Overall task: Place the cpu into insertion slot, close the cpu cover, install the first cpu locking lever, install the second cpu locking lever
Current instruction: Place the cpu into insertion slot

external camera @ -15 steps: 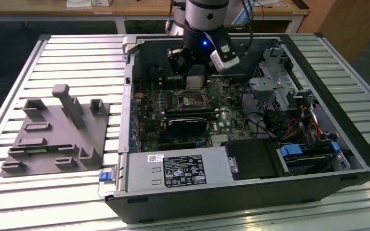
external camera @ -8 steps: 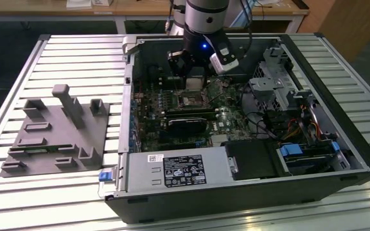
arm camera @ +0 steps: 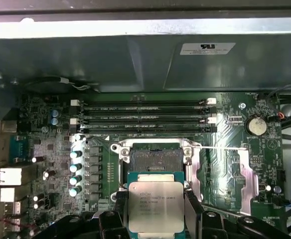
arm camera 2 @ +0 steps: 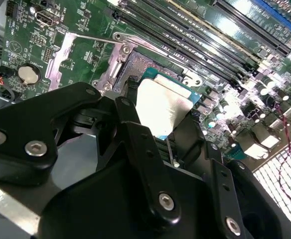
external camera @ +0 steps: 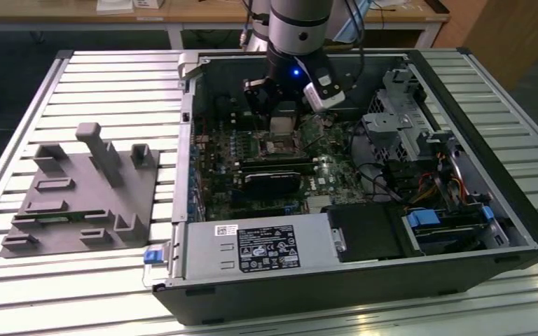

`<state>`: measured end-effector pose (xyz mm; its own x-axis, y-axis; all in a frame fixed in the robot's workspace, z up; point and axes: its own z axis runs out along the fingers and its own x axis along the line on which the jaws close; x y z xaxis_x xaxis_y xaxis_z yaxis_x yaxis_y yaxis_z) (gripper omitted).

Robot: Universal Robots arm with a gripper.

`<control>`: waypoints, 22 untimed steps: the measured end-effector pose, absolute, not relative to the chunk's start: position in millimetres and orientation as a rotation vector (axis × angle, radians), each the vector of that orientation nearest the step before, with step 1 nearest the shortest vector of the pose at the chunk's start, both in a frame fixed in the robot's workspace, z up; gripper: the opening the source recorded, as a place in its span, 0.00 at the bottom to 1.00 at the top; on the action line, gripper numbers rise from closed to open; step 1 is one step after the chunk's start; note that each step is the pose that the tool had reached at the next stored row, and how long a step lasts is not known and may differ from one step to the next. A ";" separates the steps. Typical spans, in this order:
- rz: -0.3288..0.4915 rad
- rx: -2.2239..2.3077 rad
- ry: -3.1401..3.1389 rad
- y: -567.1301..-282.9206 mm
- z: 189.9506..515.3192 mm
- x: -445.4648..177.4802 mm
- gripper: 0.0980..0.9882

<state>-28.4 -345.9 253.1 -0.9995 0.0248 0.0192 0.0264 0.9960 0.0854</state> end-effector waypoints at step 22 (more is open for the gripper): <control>-0.133 -0.213 -3.118 -341.6 243.4 -23.8 0.49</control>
